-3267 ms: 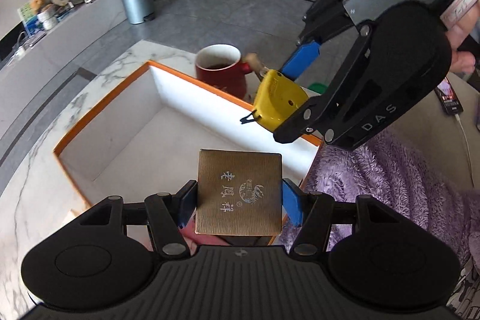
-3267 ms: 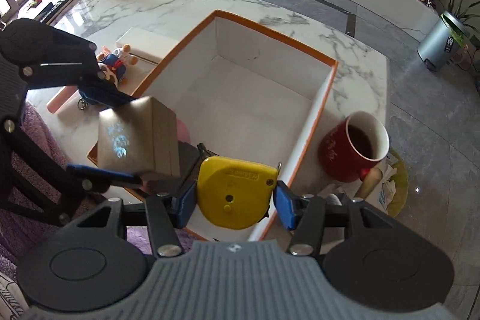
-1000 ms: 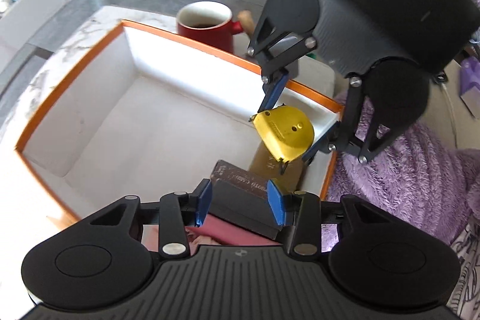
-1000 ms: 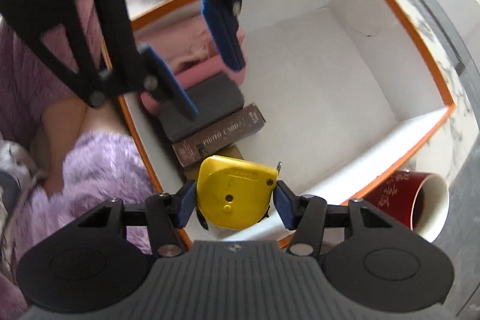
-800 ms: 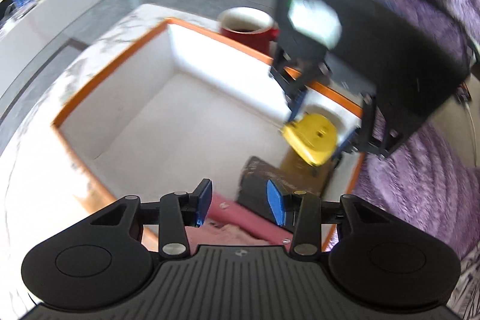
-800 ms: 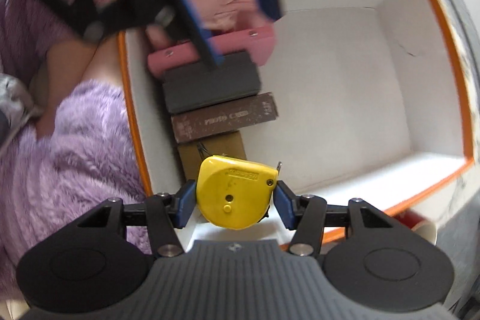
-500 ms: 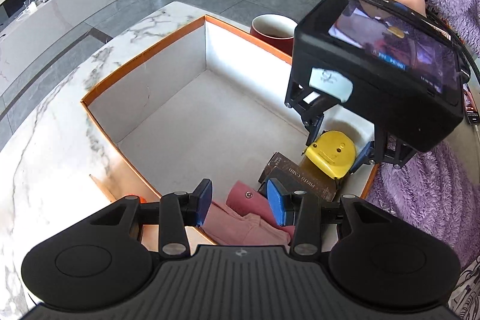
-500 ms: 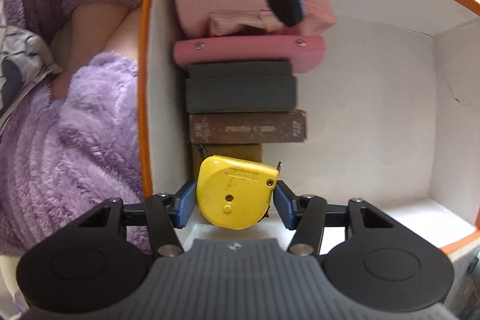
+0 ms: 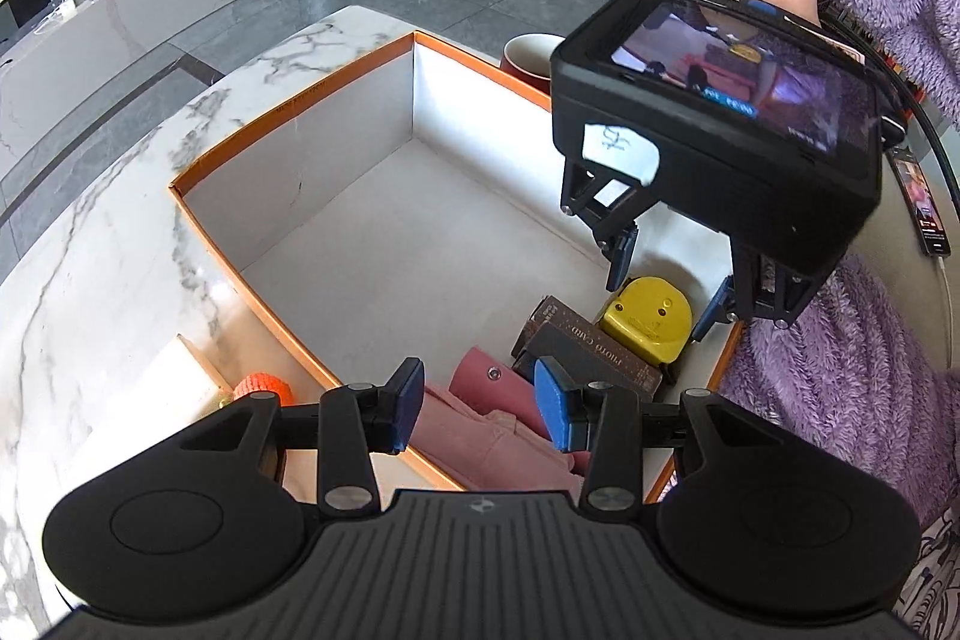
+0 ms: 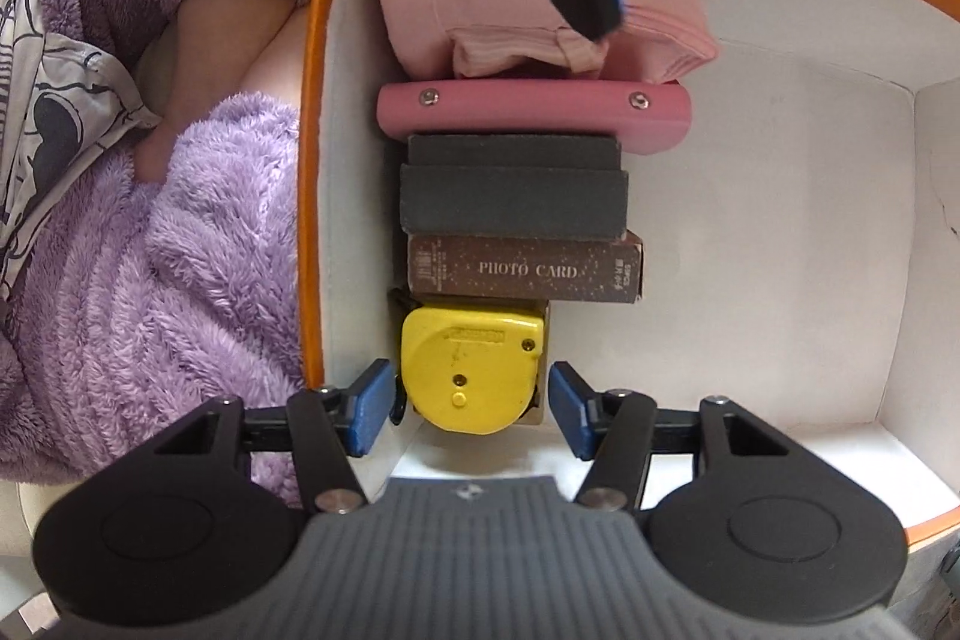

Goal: Organize objects
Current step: 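Lower both items into the orange box beside the PHOTO CARD box and open both grippers, then grasp the plush bear with the left gripper while the right grasps the crocheted orange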

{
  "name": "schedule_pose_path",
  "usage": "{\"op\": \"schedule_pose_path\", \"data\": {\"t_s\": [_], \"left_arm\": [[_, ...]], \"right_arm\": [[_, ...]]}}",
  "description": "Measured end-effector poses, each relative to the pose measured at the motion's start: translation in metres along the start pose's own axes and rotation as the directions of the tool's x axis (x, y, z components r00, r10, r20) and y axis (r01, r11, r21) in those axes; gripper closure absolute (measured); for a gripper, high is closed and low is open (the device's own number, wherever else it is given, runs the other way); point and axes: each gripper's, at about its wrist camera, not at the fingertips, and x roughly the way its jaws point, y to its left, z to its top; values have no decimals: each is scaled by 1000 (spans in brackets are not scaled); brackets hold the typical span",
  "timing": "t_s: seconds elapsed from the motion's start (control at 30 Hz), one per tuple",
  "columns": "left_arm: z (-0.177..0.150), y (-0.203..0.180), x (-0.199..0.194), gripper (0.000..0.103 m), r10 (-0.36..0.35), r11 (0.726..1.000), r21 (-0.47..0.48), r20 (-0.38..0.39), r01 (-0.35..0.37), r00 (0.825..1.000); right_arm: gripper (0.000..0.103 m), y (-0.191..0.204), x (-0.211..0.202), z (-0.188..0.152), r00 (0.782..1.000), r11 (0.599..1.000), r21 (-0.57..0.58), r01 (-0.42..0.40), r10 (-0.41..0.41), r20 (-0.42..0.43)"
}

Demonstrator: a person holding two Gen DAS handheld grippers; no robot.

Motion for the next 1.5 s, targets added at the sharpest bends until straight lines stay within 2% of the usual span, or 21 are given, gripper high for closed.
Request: {"op": "schedule_pose_path", "data": {"t_s": [0.13,0.27,0.47,0.6,0.83,1.0,1.13,1.23,1.33,1.5], "left_arm": [[-3,-2,-5,54,8,1000,-9,1,-8,1000],[-3,0,-9,54,14,1000,-13,8,-14,1000],[-11,3,-32,54,32,999,-41,47,-31,998],[-22,6,-57,54,78,995,-62,70,-74,994],[-51,25,-104,54,216,967,-155,66,-204,974],[-78,37,-124,54,277,941,-217,53,-259,959],[-102,45,-126,54,301,926,-253,47,-280,953],[-117,48,-119,53,279,932,-261,71,-252,958],[-127,54,-105,51,275,928,-281,66,-246,959],[-136,64,-80,45,272,933,-260,54,-250,961]], "right_arm": [[46,-3,2,-2,1000,999,30,-20,20,18],[53,-4,1,-4,999,998,46,-44,42,33],[50,1,-10,-13,999,997,73,16,-20,51],[50,7,-31,-15,991,991,108,77,-88,99],[51,15,-81,15,962,972,145,187,-211,175],[57,25,-103,39,927,953,198,231,-277,252],[64,26,-109,72,889,921,265,284,-357,287],[67,21,-110,96,869,912,312,264,-366,333],[68,15,-106,119,863,911,331,247,-362,352],[69,1,-87,151,877,905,314,285,-379,297]]}}
